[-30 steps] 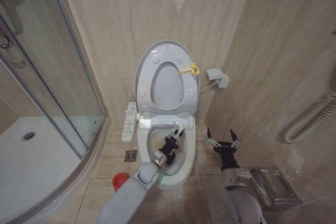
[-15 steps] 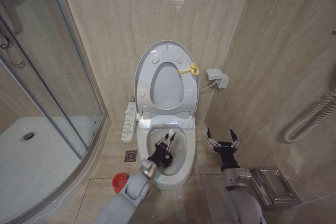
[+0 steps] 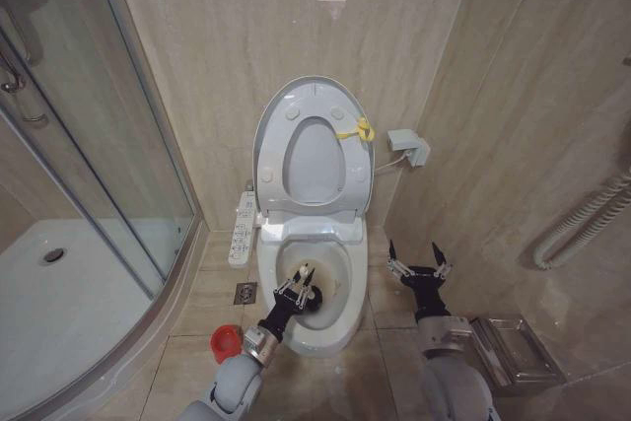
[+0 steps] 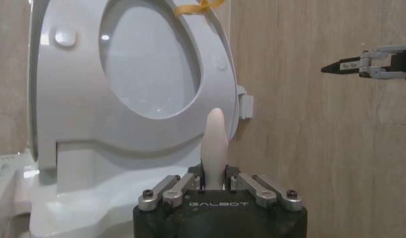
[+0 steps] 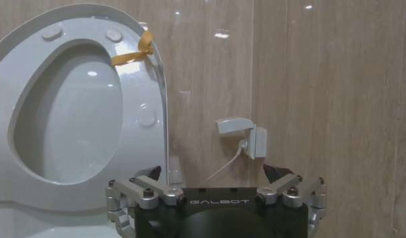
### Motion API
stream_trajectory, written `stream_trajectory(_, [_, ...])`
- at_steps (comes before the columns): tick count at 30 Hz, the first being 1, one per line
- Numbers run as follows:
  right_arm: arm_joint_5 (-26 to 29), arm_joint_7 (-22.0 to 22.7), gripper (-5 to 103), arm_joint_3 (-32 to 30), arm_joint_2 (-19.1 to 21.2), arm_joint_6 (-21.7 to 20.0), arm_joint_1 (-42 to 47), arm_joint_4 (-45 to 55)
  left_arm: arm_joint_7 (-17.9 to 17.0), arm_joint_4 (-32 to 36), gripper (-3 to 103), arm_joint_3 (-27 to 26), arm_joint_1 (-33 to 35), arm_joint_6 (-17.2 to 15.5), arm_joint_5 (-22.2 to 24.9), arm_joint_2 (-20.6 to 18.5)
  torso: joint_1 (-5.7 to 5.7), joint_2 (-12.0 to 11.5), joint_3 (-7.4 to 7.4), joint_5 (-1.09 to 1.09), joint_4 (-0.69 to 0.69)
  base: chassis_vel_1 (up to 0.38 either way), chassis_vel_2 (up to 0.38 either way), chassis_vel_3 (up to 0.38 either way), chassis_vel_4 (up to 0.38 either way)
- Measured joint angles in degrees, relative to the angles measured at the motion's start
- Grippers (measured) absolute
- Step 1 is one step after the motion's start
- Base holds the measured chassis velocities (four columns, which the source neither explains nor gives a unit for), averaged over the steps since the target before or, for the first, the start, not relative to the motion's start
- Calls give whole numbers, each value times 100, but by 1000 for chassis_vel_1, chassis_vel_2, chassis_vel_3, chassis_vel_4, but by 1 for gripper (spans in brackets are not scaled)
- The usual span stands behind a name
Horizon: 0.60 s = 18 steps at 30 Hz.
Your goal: Open the toilet lid, clean the toilet bowl with a toilet brush, close the toilet lid, and flush.
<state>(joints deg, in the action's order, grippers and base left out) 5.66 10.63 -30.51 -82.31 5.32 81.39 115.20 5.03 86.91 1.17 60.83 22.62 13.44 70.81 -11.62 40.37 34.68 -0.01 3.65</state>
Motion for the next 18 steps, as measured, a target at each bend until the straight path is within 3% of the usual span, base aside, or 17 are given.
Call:
stream_trajectory(11, [0,0,100,0,0,0,0,0,29,-503,20,460,-1153,-62,200,302,-1,0,1,2,3,0,0,0,0])
stream_trajectory(18, [0,0,100,0,0,0,0,0,198,-1427,20,710,-1694,211,248,434,-1,-1,1,1,1,0,0,0,0])
